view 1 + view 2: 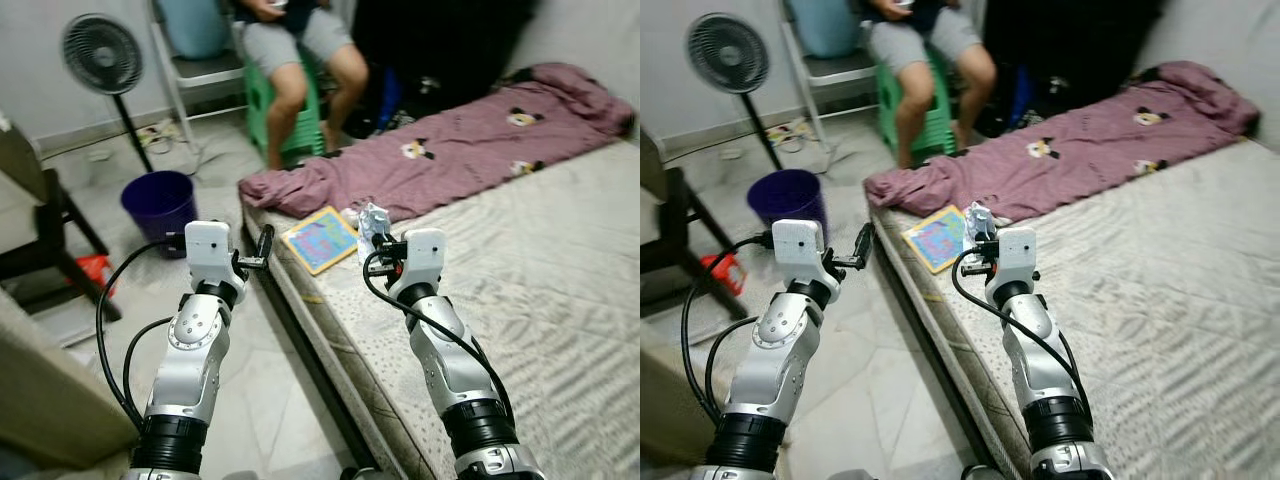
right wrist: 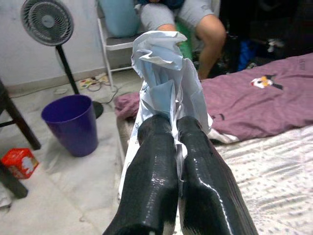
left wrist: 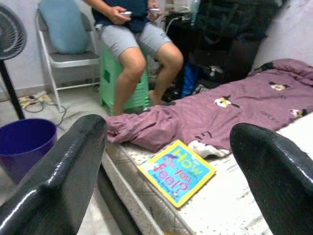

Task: Clean up the room

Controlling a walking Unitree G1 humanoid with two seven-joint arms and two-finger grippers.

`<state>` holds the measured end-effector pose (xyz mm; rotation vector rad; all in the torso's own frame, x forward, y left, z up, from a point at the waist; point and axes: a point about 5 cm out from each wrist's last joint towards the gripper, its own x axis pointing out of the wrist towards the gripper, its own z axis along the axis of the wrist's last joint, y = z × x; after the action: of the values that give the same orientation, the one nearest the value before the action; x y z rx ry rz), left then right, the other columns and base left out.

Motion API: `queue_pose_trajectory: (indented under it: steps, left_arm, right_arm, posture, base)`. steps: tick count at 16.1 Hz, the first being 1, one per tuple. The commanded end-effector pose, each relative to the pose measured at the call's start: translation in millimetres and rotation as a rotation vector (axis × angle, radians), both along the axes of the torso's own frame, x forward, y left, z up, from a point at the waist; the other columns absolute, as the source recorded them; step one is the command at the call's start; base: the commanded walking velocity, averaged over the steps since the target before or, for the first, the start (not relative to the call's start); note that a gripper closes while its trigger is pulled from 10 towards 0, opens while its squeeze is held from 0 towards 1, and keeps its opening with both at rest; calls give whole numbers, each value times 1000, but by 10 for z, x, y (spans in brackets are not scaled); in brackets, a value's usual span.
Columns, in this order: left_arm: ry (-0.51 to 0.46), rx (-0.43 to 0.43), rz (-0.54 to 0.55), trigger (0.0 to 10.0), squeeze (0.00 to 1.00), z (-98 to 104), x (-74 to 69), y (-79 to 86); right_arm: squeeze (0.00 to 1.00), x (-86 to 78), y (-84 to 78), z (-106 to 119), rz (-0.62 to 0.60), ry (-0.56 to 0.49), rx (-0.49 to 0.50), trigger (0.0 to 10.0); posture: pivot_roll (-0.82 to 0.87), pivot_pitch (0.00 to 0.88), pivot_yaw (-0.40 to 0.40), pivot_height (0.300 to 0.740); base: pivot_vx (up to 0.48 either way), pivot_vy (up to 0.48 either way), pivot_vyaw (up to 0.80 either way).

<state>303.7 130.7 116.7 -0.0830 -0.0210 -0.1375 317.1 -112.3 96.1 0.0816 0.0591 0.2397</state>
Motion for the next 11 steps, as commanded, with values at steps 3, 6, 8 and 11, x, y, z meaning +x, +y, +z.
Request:
queue_pose_trajectory:
  steps: [3,6,8,11]
  left_arm:
    - [-8,3,5,10000,0,23,21,16]
    - [-6,-6,-3,10000,0,21,19,5]
    - [-5,-14,-5,10000,0,19,19,2]
    - [-3,-11,-3,10000,0,14,18,3]
  right_arm:
    - [0,29,-9,25,-5,-1,3,10000]
    - [0,29,-12,23,-5,0,4,10000]
    - [0,29,-12,20,-5,4,6,10000]
    - [0,33,-12,1,-4,18,4,10000]
  posture:
    - [71,0,35,740]
    - [71,0,35,740]
    - [71,0,35,740]
    - [73,0,32,740]
  base:
    - [0,0,-800]
    - [0,0,-800]
    - [0,0,-800]
    - [0,0,-800]
